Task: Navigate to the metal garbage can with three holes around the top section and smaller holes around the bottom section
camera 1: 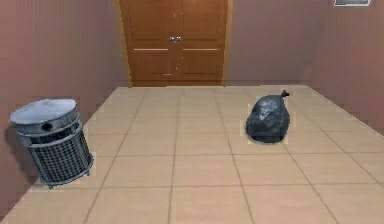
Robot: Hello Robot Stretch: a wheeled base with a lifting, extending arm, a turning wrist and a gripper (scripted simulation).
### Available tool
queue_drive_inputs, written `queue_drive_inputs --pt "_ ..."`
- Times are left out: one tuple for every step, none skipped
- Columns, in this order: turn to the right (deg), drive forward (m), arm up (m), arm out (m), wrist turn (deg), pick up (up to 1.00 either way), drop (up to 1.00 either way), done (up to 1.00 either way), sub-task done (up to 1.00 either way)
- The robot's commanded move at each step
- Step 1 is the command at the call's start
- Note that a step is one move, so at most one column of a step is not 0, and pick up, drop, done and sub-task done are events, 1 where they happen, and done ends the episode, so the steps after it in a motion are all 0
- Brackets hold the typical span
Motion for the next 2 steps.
queue_drive_inputs --pt "0.0 0.55 0.0 0.0 0.0 0.0 0.0 0.0 0.0" --pt "-39.0 0.0 0.0 0.0 0.0 0.0 0.0 0.0 0.0"
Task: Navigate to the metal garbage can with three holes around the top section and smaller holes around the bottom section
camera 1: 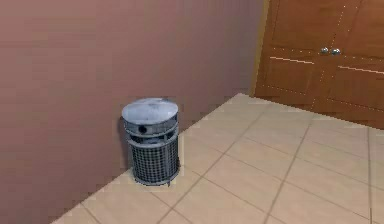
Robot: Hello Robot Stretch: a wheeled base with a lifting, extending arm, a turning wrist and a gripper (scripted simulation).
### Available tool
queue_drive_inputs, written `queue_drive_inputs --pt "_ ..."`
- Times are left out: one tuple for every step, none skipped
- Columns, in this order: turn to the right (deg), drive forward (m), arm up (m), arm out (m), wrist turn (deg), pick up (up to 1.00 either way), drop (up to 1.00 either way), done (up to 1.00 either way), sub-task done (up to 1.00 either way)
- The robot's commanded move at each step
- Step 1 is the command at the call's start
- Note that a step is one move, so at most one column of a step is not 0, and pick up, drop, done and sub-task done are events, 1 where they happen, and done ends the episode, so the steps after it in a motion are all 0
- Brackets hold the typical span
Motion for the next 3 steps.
queue_drive_inputs --pt "0.0 0.55 0.0 0.0 0.0 0.0 0.0 0.0 0.0" --pt "-18.0 0.0 0.0 0.0 0.0 0.0 0.0 0.0 0.0" --pt "0.0 0.0 0.0 0.0 0.0 0.0 0.0 1.0 0.0"
